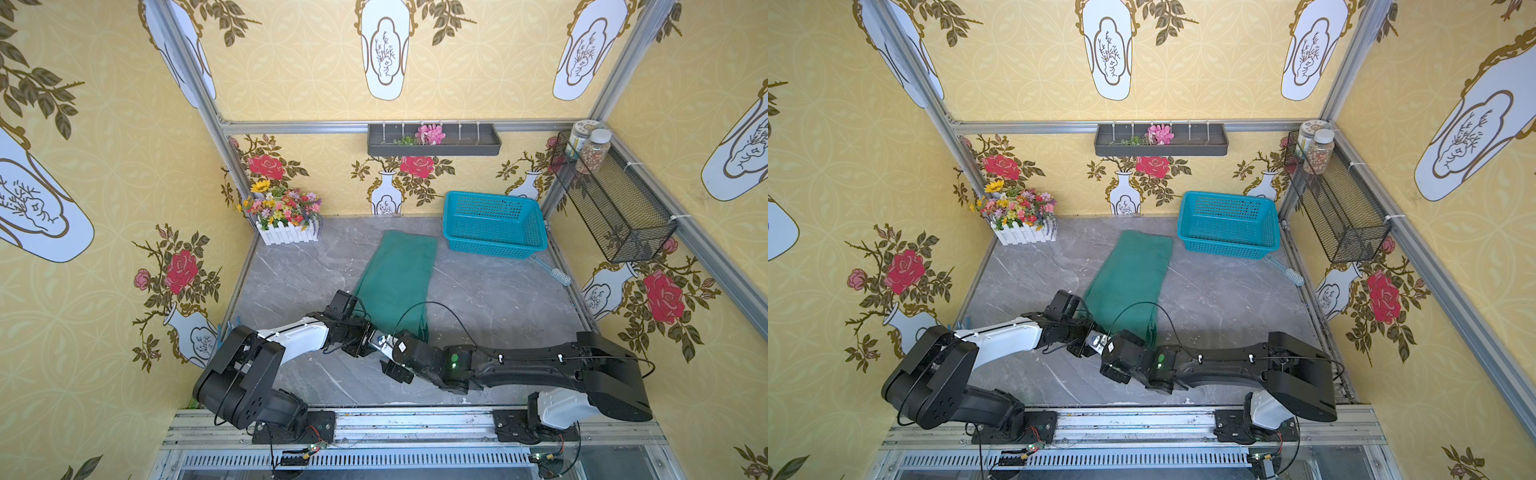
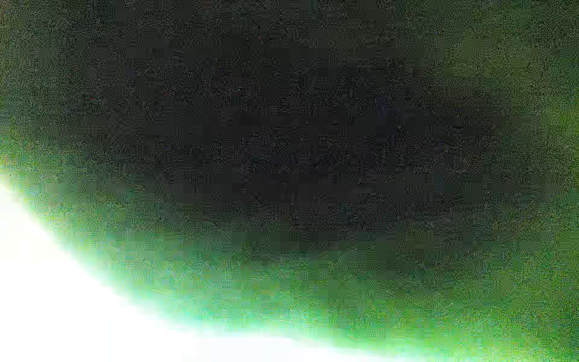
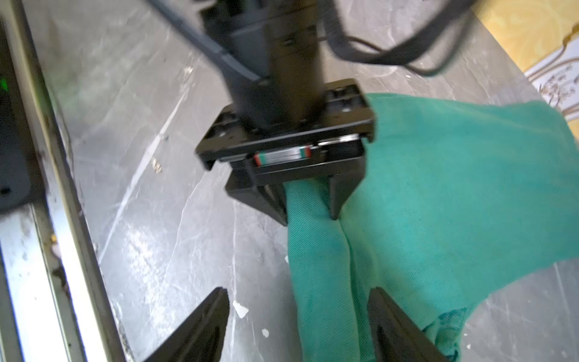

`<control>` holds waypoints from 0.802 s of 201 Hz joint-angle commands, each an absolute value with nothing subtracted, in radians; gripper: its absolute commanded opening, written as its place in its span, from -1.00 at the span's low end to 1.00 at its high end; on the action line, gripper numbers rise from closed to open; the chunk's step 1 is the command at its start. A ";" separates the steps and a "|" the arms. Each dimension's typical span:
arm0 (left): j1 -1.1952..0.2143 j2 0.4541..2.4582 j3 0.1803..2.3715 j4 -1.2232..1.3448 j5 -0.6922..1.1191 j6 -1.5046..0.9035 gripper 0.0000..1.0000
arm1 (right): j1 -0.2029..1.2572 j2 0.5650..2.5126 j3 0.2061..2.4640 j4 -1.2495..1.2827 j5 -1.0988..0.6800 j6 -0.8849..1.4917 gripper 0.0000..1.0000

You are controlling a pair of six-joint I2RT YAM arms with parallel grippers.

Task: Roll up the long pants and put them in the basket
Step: Roll the long pant at the center of the board.

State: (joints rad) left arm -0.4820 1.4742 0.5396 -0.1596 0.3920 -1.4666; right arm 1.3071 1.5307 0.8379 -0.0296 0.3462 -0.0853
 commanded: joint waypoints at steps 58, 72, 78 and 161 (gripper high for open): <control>-0.485 1.506 0.505 -0.494 0.198 -1.454 0.00 | 1.315 1.740 0.857 0.033 0.502 -0.298 0.36; -0.485 1.504 0.503 -0.496 0.196 -1.455 0.01 | 1.301 1.763 0.855 0.049 0.521 -0.303 0.36; -0.485 1.503 0.502 -0.498 0.193 -1.457 0.01 | 1.293 1.772 0.853 0.050 0.528 -0.302 0.36; -0.485 1.471 0.492 -0.492 0.190 -1.480 0.03 | 1.270 1.850 0.817 0.115 0.529 -0.319 -0.75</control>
